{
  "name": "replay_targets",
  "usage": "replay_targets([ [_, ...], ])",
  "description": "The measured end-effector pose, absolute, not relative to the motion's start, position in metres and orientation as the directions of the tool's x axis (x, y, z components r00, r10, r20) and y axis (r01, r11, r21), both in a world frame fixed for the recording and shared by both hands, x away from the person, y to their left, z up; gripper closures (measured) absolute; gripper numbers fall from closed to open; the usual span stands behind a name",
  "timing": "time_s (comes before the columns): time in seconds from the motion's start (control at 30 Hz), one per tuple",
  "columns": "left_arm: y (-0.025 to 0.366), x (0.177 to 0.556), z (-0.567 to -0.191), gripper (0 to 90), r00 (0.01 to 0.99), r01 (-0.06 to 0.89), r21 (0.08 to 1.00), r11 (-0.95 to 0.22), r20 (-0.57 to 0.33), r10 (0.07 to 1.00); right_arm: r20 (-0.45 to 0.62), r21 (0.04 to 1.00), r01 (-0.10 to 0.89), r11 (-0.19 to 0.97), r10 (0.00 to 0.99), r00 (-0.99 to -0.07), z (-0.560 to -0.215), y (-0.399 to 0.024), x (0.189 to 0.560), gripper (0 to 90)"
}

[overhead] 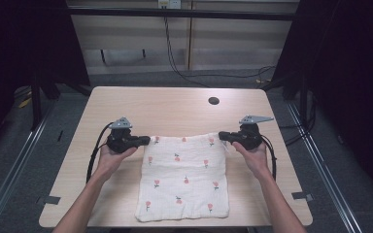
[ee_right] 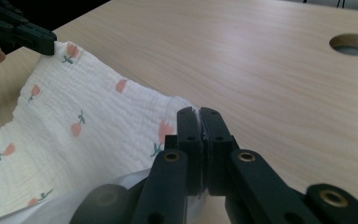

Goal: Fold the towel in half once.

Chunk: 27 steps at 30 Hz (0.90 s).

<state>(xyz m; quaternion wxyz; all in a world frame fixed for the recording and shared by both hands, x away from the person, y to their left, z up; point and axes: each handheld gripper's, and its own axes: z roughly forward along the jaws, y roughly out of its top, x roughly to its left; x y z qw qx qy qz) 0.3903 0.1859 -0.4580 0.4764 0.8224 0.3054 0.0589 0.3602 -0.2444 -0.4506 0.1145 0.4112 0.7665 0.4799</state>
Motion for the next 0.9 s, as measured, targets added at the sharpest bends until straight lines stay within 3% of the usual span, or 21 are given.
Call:
replay_targets([
  [0.6, 0.179, 0.399, -0.412, 86.7, 0.827, 0.355, 0.880, -0.317, -0.138, 0.544, 0.214, 0.875, 0.464, 0.136, 0.752, -0.623, -0.417, -0.258, 0.372, 87.9],
  [0.9, 0.184, 0.385, -0.435, 86.6, 0.834, 0.368, 0.859, -0.355, -0.137, 0.534, 0.213, 0.862, 0.474, 0.179, 0.722, -0.658, -0.432, -0.256, 0.352, 87.9],
])
